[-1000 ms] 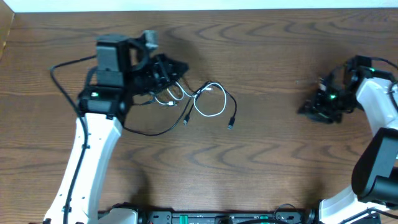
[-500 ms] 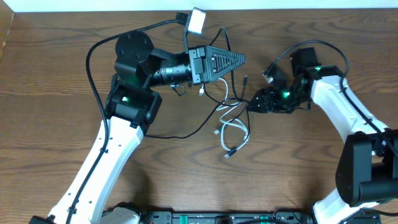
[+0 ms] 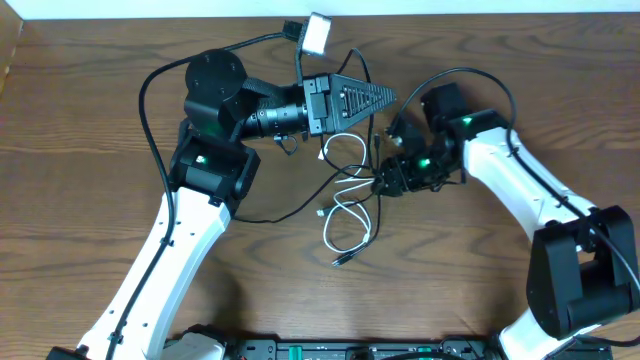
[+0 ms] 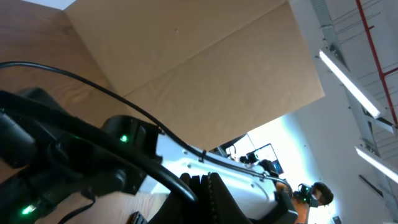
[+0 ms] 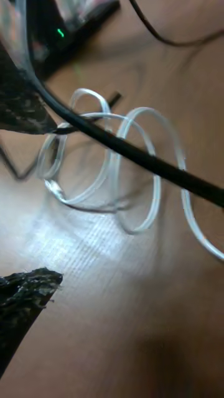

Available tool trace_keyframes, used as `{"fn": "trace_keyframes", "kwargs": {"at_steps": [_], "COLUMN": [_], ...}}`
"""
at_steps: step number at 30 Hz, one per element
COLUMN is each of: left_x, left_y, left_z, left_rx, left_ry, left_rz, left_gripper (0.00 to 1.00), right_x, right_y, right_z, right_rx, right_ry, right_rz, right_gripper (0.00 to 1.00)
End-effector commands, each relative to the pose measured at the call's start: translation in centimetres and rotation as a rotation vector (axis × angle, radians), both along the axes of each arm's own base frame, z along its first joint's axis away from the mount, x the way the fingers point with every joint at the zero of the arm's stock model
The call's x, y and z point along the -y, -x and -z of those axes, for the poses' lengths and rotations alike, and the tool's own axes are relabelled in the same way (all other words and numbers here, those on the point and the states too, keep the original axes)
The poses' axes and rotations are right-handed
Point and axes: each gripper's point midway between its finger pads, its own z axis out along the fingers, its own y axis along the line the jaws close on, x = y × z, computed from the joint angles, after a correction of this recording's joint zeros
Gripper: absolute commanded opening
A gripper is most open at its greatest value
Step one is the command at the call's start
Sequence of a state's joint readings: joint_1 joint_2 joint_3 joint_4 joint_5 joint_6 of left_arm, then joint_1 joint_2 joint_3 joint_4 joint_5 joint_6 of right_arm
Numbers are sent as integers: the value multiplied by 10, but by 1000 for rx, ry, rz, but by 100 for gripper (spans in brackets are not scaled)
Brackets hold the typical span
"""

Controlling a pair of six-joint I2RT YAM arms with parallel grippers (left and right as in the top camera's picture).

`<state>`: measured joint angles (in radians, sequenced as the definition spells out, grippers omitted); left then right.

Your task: Untangle cables

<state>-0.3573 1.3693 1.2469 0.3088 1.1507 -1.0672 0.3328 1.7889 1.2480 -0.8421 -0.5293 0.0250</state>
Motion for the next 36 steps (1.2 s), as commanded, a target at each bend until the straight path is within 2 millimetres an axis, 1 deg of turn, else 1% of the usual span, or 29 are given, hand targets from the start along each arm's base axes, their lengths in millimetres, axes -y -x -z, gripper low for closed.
{"fn": "trace_keyframes", "kwargs": {"at_steps": [1,2,6,9,11,13,15,17,19,22,25,28,36], "left_x": [0,0,-2,-3,-3,-3,-4,-4,-6,-7,-8,-8,-11], "left_y": [4,3,-6,-8,-8,-7,-7,-6,-8,-9,-9,-9,-16], "left_z": [2,10,36,41,42,43,47,53,61,68,70,71,75], "left_rx": [68,61,38,31,33,28,32,26,6,-10,-6,11,11], "left_ry": [-28,-52,-132,-151,-152,-156,-170,-187,-216,-238,-247,-251,-275], "left_rz": [12,4,-49,-62,-62,-62,-59,-59,-75,-87,-89,-91,-134], "left_gripper": [8,8,8,8,8,7,8,8,8,8,8,8,8], "right_x": [-9,-18,-40,-46,-49,-51,-53,-55,-54,-52,-48,-53,-59], "right_y": [-9,-11,-11,-6,-2,-1,-2,-1,-4,-9,-16,-21,-29], "right_z": [5,3,0,2,6,8,11,13,17,23,30,34,35], "right_rx": [43,55,89,101,115,131,152,166,178,201,238,279,336], "right_ry": [76,63,35,55,73,90,108,111,130,145,157,126,85], "right_rz": [55,65,53,31,6,0,-5,-8,27,65,100,105,113], "right_gripper": [65,64,65,69,69,69,65,64,63,63,63,63,64]}}
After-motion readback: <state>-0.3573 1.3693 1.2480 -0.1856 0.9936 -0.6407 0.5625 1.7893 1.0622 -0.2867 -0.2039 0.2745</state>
